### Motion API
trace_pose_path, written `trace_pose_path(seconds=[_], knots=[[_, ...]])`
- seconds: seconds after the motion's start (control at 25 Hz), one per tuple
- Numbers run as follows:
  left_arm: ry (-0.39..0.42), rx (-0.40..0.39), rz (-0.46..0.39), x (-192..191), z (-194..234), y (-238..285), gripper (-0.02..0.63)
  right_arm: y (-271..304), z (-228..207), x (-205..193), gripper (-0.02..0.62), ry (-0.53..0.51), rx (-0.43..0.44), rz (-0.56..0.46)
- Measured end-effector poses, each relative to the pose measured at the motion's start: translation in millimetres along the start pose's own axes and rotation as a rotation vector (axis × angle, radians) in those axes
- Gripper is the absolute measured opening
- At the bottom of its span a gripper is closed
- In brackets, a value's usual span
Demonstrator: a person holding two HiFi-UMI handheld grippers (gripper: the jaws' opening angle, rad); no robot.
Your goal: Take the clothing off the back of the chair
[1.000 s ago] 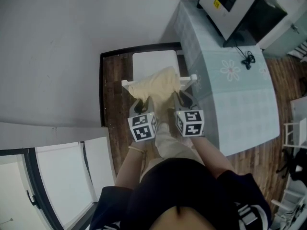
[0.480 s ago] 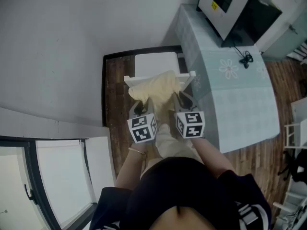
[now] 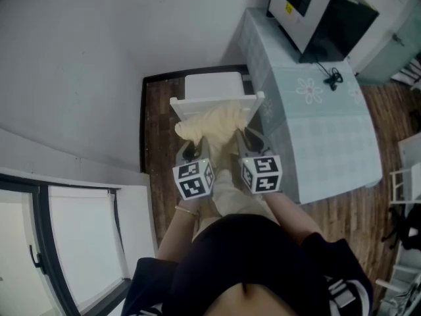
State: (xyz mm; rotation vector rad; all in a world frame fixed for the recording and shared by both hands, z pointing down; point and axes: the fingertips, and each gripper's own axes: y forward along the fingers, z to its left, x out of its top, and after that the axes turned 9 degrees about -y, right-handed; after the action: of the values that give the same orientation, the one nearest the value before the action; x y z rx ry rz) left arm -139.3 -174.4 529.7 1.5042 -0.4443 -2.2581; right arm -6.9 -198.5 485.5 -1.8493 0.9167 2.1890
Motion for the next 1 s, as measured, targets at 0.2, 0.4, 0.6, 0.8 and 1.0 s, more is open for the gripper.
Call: trace_pose_path(seconds=[0.2, 0.4, 0.6, 0.8, 1.0], knots=[[-0.002, -0.002, -0.018, -5, -4, -20, 0.095, -19, 7, 0, 0.063, -0.002, 0.011, -0.015], [-0.002, -0.001, -0.031, -15, -9, -38, 0.095, -40, 14, -3, 0.063, -0.003, 0.024, -0.022], [-0.006, 0.001, -0.035, -23, -14, -55, 0.095, -58, 18, -6, 0.063, -0.013, 0.04, -0.03], [-0.008, 0.007, -0.041, -28, -18, -70, 0.095, -72, 23, -6, 0.063, -0.027, 0.058, -0.041], [-0.018, 0.006, -0.044, -30, -19, -84, 0.095, -83, 29, -5, 0.063, -0.033, 0.081, -0.054]])
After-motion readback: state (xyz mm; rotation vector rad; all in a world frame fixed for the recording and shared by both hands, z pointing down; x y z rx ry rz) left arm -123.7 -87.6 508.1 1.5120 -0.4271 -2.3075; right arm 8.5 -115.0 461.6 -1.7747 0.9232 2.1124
